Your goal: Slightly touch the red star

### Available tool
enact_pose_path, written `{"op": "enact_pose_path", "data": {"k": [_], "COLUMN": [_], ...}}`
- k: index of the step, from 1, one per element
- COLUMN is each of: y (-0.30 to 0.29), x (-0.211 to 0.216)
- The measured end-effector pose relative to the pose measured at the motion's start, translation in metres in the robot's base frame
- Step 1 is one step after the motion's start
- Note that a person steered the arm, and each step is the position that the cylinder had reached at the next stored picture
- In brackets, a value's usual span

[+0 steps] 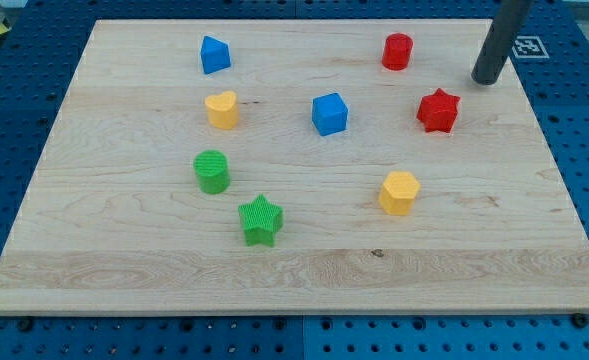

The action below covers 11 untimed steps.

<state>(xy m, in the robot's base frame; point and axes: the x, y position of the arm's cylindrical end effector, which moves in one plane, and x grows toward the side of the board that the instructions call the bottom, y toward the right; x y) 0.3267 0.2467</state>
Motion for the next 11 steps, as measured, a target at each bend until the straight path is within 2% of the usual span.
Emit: {"op": "enact_pose_path", "data": {"k": [3,5,6,7,9,11], "y": [0.000,0.000,-0.001,-0.002,-0.055,-0.067], "x": [0.036,0.042,0.071,0.083,0.096,0.096]}}
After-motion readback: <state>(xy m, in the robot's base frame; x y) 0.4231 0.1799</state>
